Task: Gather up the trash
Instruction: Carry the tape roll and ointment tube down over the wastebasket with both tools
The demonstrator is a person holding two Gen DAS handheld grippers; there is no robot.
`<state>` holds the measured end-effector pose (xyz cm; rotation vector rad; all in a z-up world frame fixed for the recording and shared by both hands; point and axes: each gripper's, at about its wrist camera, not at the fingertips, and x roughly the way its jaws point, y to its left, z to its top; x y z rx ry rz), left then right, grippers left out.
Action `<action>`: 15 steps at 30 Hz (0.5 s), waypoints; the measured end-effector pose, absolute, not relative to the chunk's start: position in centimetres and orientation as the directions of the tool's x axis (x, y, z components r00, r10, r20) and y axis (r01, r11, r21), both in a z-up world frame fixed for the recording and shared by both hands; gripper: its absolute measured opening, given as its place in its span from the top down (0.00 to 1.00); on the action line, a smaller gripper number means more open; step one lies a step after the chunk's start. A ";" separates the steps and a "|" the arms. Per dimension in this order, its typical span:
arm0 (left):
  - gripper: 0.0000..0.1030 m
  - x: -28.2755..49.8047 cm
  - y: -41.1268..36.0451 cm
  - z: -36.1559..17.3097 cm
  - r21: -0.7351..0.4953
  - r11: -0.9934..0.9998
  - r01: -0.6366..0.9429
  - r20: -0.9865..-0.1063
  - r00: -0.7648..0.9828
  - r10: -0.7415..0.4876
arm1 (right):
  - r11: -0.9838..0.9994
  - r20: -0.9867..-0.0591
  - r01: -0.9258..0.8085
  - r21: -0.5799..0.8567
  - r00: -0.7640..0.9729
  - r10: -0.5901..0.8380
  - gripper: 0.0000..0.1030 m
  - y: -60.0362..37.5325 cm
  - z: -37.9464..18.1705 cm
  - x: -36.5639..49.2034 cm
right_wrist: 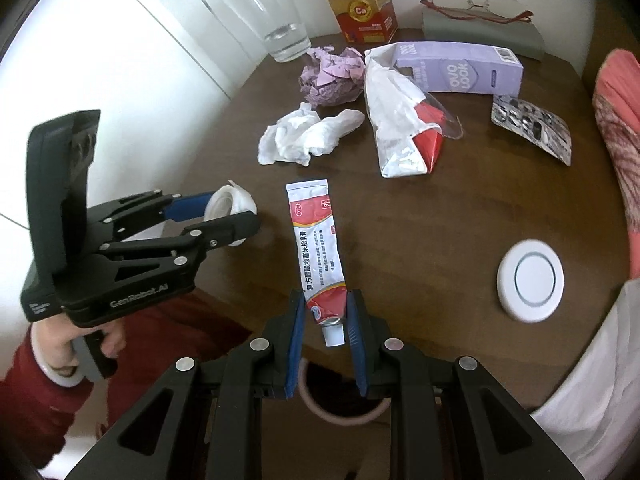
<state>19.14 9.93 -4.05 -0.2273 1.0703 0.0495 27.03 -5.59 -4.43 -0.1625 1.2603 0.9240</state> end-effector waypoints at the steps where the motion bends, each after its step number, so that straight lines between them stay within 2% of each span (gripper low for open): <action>1: 0.58 18.8 9.8 -4.0 -0.161 0.976 -0.148 -0.873 0.483 -0.071 | 0.644 -0.857 -0.665 0.378 0.012 0.515 0.80 -6.1 -4.3 26.4; 15: 0.58 10.1 6.0 -3.2 -0.165 0.981 -0.106 -0.868 0.488 -0.093 | 0.622 -0.793 -0.634 0.460 0.022 0.608 0.80 -10.8 -2.8 18.8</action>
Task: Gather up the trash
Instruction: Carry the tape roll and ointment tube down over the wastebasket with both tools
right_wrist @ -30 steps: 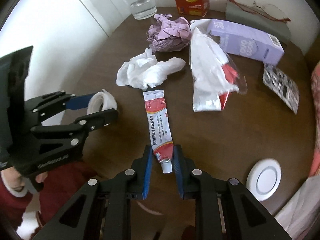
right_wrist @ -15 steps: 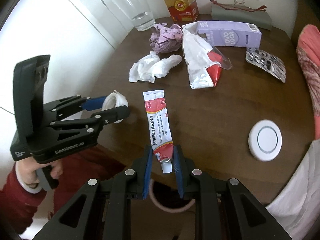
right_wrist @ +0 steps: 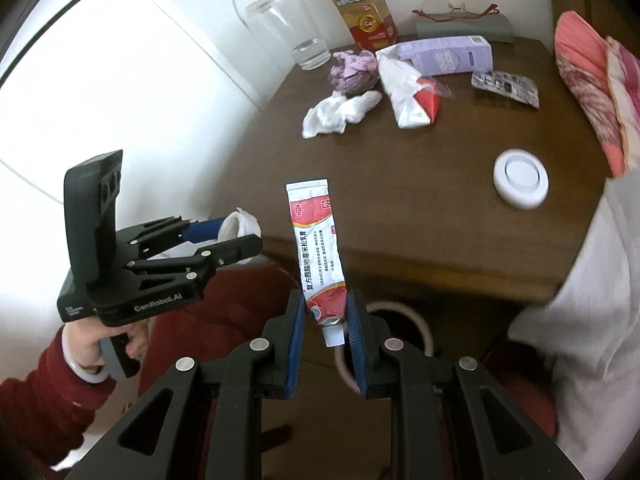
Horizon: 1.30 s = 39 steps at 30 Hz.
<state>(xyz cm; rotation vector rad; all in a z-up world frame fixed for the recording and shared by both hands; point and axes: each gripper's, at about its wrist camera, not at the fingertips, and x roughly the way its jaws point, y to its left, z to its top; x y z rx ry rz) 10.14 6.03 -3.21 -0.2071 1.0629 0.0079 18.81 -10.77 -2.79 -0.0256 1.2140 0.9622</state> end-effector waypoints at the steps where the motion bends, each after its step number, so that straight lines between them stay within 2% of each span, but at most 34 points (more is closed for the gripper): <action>1: 0.58 9.6 5.7 -3.2 -0.164 0.981 -0.105 -0.867 0.489 -0.093 | 0.621 -0.791 -0.632 0.464 0.022 0.612 0.80 -11.1 -2.9 18.2; 13: 0.58 6.1 1.9 -4.4 -0.162 0.985 -0.067 -0.875 0.472 -0.112 | 0.629 -0.801 -0.597 0.497 -0.039 0.597 0.80 -13.9 -6.4 12.1; 24: 0.58 6.3 1.5 -6.4 -0.183 0.981 -0.059 -0.886 0.442 -0.139 | 0.667 -0.812 -0.520 0.533 -0.095 0.576 0.80 -13.6 -11.5 13.2; 39: 0.58 6.8 1.9 -8.4 -0.196 0.978 -0.075 -0.904 0.401 -0.150 | 0.718 -0.910 -0.566 0.406 -0.181 0.372 0.80 -8.5 -18.0 15.7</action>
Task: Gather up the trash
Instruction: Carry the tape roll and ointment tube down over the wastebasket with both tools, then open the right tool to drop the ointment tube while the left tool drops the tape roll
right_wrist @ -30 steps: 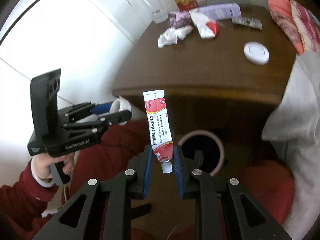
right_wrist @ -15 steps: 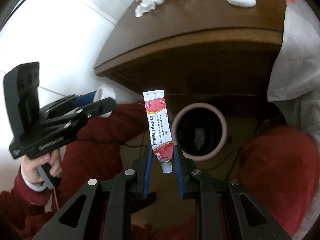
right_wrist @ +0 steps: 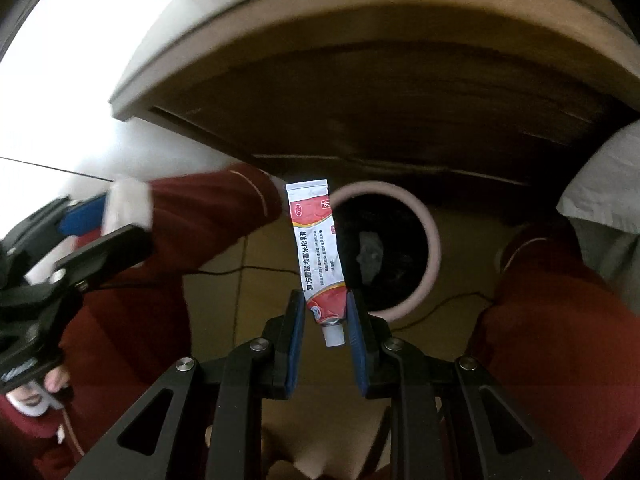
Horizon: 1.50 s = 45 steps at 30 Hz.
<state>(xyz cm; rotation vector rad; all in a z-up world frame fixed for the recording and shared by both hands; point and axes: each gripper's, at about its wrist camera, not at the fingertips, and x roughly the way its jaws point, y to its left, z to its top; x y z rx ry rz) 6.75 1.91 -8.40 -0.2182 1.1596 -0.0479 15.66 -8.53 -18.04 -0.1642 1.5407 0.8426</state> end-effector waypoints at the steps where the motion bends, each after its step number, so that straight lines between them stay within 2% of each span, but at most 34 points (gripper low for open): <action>1: 0.58 6.8 1.9 -8.4 -0.196 0.978 -0.074 -0.903 0.401 -0.151 | 0.720 -0.914 -0.568 0.399 -0.186 0.360 0.80 -8.2 -18.4 15.4; 10: 0.58 7.0 2.1 -8.9 -0.209 0.975 -0.072 -0.905 0.391 -0.165 | 0.739 -0.930 -0.564 0.369 -0.225 0.292 0.80 -6.8 -21.8 16.8; 19: 0.58 7.3 2.3 -8.8 -0.213 0.974 -0.077 -0.904 0.394 -0.166 | 0.736 -0.929 -0.567 0.370 -0.210 0.306 0.79 -6.1 -22.3 17.4; 21: 0.58 7.2 2.3 -8.8 -0.212 0.974 -0.076 -0.904 0.395 -0.166 | 0.739 -0.929 -0.563 0.370 -0.207 0.307 0.71 -6.1 -22.3 17.4; 23: 0.58 7.3 2.3 -8.7 -0.212 0.974 -0.077 -0.904 0.394 -0.165 | 0.740 -0.928 -0.560 0.372 -0.198 0.317 0.50 -6.1 -22.1 17.4; 24: 0.58 7.3 2.2 -8.7 -0.212 0.974 -0.077 -0.904 0.394 -0.166 | 0.740 -0.927 -0.560 0.372 -0.189 0.323 0.47 -6.2 -21.9 17.5; 29: 0.58 7.2 2.2 -8.6 -0.212 0.974 -0.075 -0.904 0.395 -0.166 | 0.739 -0.918 -0.550 0.389 -0.166 0.359 0.42 -6.9 -20.7 17.5; 34: 0.58 7.4 2.0 -8.6 -0.211 0.975 -0.071 -0.905 0.392 -0.167 | 0.747 -0.916 -0.539 0.389 -0.136 0.379 0.41 -8.6 -18.8 17.4; 37: 0.58 7.5 1.8 -9.0 -0.207 0.976 -0.072 -0.908 0.384 -0.164 | 0.750 -0.912 -0.533 0.391 -0.112 0.396 0.37 -9.9 -17.3 17.0; 45: 0.58 8.6 0.5 -11.2 -0.215 0.974 -0.067 -0.925 0.334 -0.181 | 0.772 -0.878 -0.468 0.430 -0.019 0.478 0.35 -14.2 -13.2 15.5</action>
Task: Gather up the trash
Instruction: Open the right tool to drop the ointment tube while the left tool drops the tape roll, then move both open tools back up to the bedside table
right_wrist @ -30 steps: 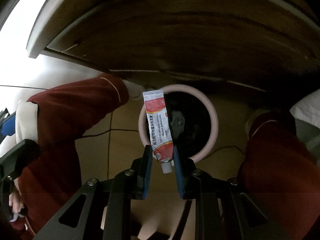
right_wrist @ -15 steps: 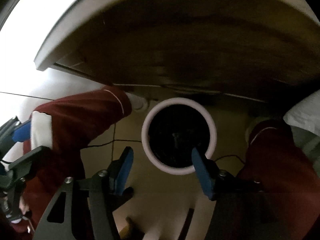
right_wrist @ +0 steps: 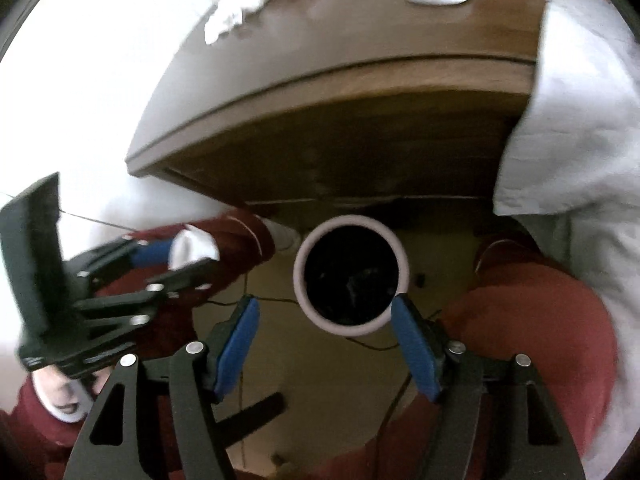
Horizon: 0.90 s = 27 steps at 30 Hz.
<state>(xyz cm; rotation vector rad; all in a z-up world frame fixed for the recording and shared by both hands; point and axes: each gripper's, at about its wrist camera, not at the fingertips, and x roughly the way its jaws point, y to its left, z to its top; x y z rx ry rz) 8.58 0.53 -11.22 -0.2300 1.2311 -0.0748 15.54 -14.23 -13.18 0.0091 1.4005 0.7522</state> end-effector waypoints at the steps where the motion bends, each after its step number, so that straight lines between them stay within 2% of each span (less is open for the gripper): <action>1: 0.58 8.9 0.3 -11.6 -0.219 0.973 -0.067 -0.926 0.328 -0.186 | 0.775 -0.874 -0.459 0.435 -0.010 0.485 0.35 -14.4 -12.9 15.5; 10: 0.58 10.9 -1.1 -14.9 -0.207 0.977 -0.057 -0.944 0.275 -0.184 | 0.791 -0.836 -0.376 0.483 0.072 0.544 0.35 -17.9 -10.8 15.3; 17: 0.57 12.1 -1.7 -17.6 -0.186 0.981 -0.061 -0.958 0.233 -0.167 | 0.803 -0.829 -0.333 0.495 0.095 0.551 0.35 -18.9 -11.3 15.6; 19: 0.50 12.3 -1.7 -18.1 -0.162 0.985 -0.064 -0.964 0.225 -0.144 | 0.802 -0.830 -0.334 0.495 0.093 0.550 0.35 -19.0 -11.3 15.7; 21: 0.22 12.6 -1.6 -18.4 -0.122 0.990 -0.073 -0.970 0.221 -0.103 | 0.801 -0.829 -0.334 0.497 0.090 0.552 0.35 -19.0 -11.4 15.8; 23: 0.14 12.7 -1.4 -18.3 -0.088 0.993 -0.078 -0.970 0.233 -0.068 | 0.799 -0.827 -0.332 0.501 0.088 0.555 0.35 -18.9 -11.5 15.8; 27: 0.10 12.9 -1.0 -18.1 -0.056 0.995 -0.082 -0.969 0.244 -0.034 | 0.794 -0.821 -0.333 0.509 0.088 0.563 0.35 -19.1 -11.4 15.7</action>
